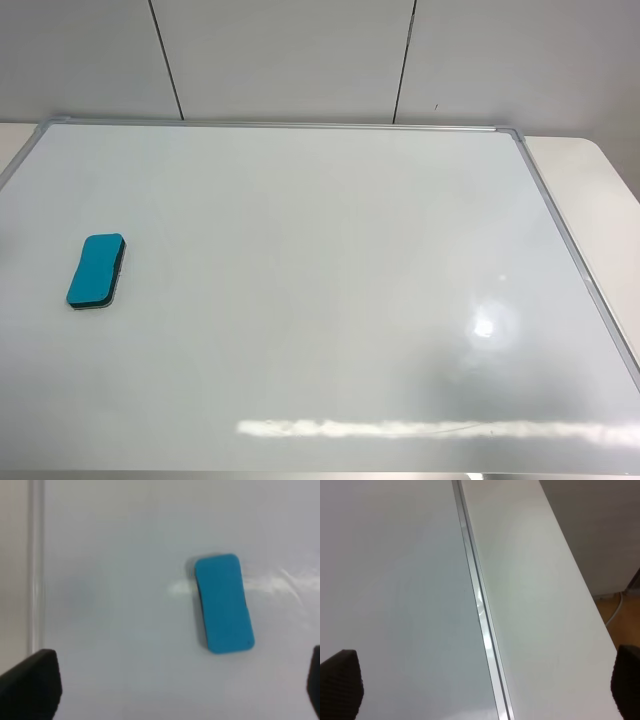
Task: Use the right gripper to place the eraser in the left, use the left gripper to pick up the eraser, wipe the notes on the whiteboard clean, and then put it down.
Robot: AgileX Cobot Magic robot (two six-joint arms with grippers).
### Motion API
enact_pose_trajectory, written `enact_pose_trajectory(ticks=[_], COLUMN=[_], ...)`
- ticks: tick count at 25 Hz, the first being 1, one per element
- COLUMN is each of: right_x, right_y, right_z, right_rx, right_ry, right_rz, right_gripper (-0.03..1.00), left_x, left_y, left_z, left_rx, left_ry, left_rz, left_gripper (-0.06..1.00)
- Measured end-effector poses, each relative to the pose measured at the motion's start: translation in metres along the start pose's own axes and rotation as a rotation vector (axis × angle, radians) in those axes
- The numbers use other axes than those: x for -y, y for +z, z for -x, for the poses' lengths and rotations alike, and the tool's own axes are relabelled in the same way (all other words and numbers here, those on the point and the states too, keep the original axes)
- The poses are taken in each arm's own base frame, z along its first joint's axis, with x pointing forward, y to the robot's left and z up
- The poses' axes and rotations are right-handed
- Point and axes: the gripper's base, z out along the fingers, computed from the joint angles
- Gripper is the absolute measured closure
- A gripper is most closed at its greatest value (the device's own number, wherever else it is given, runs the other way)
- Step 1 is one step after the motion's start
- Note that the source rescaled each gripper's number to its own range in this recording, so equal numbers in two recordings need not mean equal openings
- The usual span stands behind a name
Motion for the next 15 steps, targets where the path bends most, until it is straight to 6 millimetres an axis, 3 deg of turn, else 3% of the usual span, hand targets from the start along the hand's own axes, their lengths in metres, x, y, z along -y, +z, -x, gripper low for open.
enact_pose_trajectory(ticks=[3, 4, 6, 9, 15], right_x=[0.000, 0.000, 0.000, 0.000, 0.000], right_y=[0.000, 0.000, 0.000, 0.000, 0.000], right_z=[0.000, 0.000, 0.000, 0.000, 0.000], right_rx=[0.000, 0.000, 0.000, 0.000, 0.000], right_ry=[0.000, 0.000, 0.000, 0.000, 0.000], right_rz=[0.000, 0.000, 0.000, 0.000, 0.000], right_gripper=[-0.03, -0.03, -0.03, -0.03, -0.03], left_x=[-0.001, -0.001, -0.002, -0.004, -0.005], left_y=[-0.017, -0.017, -0.032, -0.048, -0.074], left_z=[-0.034, -0.034, -0.067, -0.097, -0.134], left_rx=[0.033, 0.033, 0.057, 0.100, 0.282], left_ry=[-0.004, -0.004, -0.009, -0.017, -0.034], left_rz=[0.001, 0.001, 0.004, 0.006, 0.000], left_gripper=[-0.05, -0.05, -0.05, -0.05, -0.06])
